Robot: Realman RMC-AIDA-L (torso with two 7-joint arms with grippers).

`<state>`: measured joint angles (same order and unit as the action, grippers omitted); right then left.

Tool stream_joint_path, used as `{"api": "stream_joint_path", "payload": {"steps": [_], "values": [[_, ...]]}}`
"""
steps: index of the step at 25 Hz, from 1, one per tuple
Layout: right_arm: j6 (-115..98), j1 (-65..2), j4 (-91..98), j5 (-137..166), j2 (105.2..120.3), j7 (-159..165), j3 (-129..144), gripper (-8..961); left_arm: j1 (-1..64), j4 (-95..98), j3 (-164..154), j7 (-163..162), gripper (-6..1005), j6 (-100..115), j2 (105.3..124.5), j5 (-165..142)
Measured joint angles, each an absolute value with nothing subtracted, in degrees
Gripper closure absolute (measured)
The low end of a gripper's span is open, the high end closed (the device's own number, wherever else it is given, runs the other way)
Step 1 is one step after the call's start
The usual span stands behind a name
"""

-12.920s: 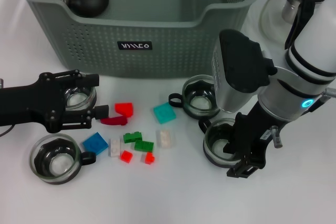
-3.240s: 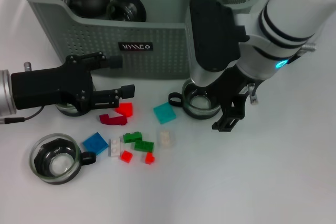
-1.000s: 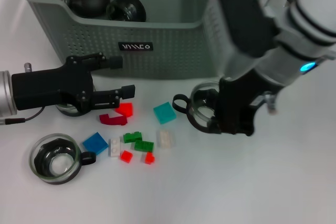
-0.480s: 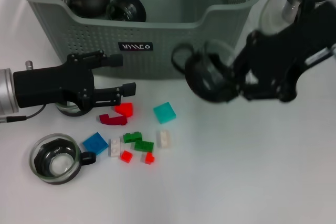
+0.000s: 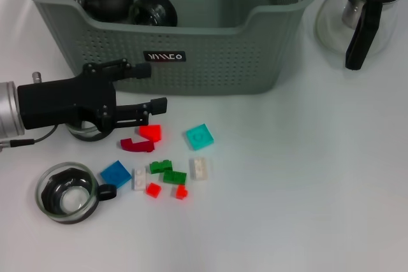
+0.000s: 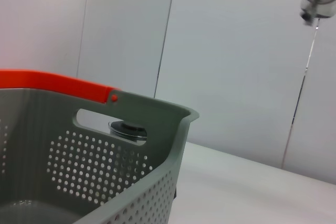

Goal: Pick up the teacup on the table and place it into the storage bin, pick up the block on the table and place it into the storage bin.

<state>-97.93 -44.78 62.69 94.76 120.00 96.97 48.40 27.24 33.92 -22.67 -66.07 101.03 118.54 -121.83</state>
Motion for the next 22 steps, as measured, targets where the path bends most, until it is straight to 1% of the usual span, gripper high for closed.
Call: {"api": "stream_joint_path", "payload": {"steps": [2,7,10,12,16,17,18,20,22], "values": [[-91.99,-45.47,62.05,92.53,120.36,98.24,50.51,897,27.25,33.93,-22.67,-66.16,212,101.15,118.57,-121.75],[-72.5,-48.45,60.93,90.61,120.37,103.17,59.73,897,26.21,33.76,-22.68,-66.31,213,101.33,118.69,-119.93],[-58.79,-51.46,60.58,94.63,119.92,109.02,67.85,897,25.67,33.21,-22.67,-66.29,213,101.0,118.72,-118.97],[-53.51,-54.67,60.2,101.69,119.68,114.59,71.55,897,25.54,33.01,-22.68,-66.28,213,100.92,118.74,-118.74],[-51.82,-63.04,57.1,120.2,120.16,123.68,73.02,897,25.49,32.6,-22.67,-66.22,213,100.73,118.74,-118.71],[-51.91,-66.92,54.48,127.13,120.3,126.4,73.75,897,25.49,32.49,-22.68,-66.17,213,100.52,118.74,-118.71],[-51.91,-66.92,54.48,127.13,120.3,126.4,73.75,897,25.49,32.41,-22.68,-66.12,213,100.39,118.74,-118.71],[-52.35,-70.62,51.25,134.2,120.44,128.96,74.73,897,25.49,32.38,-22.68,-66.11,213,100.23,118.74,-118.71],[-53.39,-72.82,48.86,139.41,120.72,130.61,75.24,897,25.49,32.34,-22.67,-66.09,213,100.19,118.86,-118.71]]}}
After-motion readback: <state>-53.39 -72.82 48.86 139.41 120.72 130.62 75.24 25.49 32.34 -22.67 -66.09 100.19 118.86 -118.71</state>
